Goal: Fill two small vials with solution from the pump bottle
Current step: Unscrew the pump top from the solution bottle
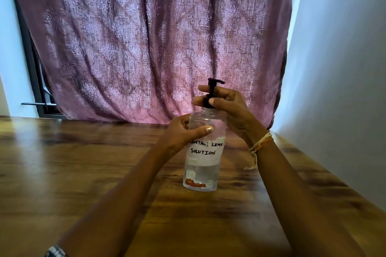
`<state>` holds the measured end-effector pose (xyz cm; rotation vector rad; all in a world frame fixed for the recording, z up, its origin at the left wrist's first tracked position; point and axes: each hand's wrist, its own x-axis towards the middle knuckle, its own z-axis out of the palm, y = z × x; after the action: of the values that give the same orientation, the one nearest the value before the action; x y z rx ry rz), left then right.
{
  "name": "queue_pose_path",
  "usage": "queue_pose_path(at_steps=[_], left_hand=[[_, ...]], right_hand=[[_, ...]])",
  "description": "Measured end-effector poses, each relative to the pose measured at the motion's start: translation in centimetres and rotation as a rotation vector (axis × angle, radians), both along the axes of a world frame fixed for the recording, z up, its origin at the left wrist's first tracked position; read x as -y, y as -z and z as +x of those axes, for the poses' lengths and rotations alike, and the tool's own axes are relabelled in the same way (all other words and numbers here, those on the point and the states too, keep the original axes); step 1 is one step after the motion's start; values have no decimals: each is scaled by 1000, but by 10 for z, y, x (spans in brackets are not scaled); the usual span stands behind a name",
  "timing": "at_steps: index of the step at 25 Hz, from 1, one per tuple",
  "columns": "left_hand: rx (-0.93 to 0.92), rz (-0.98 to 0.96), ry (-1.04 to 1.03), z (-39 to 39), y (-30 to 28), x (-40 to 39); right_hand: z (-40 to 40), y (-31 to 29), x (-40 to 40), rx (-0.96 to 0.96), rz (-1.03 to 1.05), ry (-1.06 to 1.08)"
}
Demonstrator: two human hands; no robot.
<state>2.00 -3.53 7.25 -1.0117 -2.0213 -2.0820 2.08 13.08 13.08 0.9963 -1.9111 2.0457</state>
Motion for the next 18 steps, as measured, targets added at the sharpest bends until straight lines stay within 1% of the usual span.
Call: queue_pose_path(at_steps=[1,2,4,6,7,8,11,12,15,17,18], left_hand=[[-1,5,-6,1,-1,0],[-6,5,-14,0,-1,0],[-18,-2,-30,-1,-1,0],[-30,-5,-35,0,-1,-1],[-38,-8,-31,0,-1,-1],[-42,-9,-28,1,-1,-2],[-47,-7,-30,0,-1,-2],[-50,-12,-29,0,0,-2],[-56,-9,-27,0,0,-3],[-64,-12,-31,1,0,-3],[-69,-15,-37,0,0,-3]], right_hand=[[1,-1,0,-6,28,-6],[1,-3,2,-22,74,33],[2,-5,6,-70,163,202],[-1,-2,6,-101,161,305],[-2,-1,5,-97,127,299],[-3,0,1,-73,81,238],[-1,0,-3,-16,8,-32],[-2,-1,-3,-11,25,-39],[0,-4,1,11,68,129],[-1,-2,-1,21,28,144],[-2,-1,-4,30,2,111]])
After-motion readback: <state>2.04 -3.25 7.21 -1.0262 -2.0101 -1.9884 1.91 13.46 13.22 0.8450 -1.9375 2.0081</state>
